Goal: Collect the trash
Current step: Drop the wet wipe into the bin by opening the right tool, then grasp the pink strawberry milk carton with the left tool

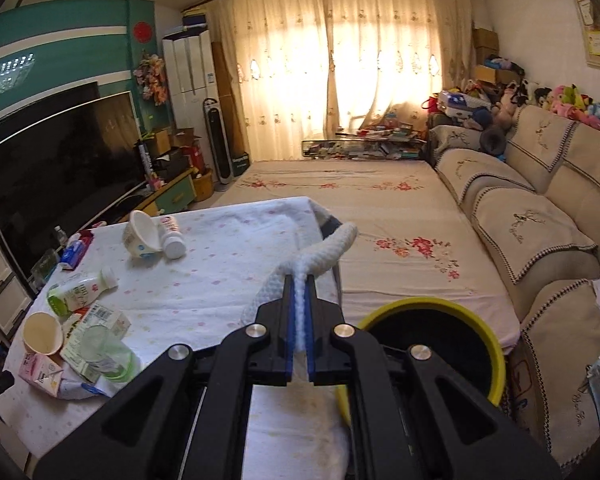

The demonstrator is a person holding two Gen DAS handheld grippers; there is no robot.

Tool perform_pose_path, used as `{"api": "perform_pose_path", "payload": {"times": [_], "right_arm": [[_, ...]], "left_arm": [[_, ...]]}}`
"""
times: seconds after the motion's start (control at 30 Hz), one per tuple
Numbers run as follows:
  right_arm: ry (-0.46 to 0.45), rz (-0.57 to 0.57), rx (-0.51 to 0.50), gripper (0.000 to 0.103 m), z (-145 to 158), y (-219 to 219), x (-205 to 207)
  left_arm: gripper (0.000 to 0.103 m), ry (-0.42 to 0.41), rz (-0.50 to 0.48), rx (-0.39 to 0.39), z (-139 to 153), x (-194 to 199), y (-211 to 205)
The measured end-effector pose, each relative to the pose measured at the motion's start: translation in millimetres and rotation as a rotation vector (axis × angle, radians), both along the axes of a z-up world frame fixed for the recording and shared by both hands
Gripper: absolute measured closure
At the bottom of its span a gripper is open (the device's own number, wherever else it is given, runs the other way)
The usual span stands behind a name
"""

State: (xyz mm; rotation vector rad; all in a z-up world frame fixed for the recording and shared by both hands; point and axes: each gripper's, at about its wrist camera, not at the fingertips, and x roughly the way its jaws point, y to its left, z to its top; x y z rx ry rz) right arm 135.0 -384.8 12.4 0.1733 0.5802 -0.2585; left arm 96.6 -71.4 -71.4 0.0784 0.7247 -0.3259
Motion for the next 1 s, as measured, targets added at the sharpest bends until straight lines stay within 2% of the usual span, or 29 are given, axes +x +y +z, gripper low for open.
{"api": "perform_pose_path", "payload": {"times": [0.2,0.33,0.43,0.47,0.5,0.53,0.77,1.0], "right_arm": [[0.112,-0.134,0.023,0.098,-44,-49,3],[0.188,-0.178,0.056,0.098,-79,-68,8],[0.229,-0.222,0.067,0.094,-97,-78,8],[0.230,-0.228,0.076,0.083,-100,-80,7],[0.231,-0.236,0.084,0.066,-103,-82,5],[0.229,-0.242,0.082,0.061,-104,-82,4],[0.211,-0.242,0.055,0.058,-99,-72,1],[0.206,-0.194,0.047,0.057,-96,-55,8]], "left_arm": [[0.005,0.012,-0.005,0.014,-5,3,-6],[0.005,0.023,-0.004,0.015,-7,5,-8],[0.005,0.025,-0.006,0.021,-9,6,-9],[0.005,0.025,-0.007,0.023,-9,6,-10],[0.005,0.026,-0.007,0.025,-9,6,-10],[0.005,0.027,-0.006,0.026,-10,7,-11],[0.005,0.050,-0.014,0.044,-20,8,-10],[0.005,0.107,-0.002,0.029,-40,11,15]]}}
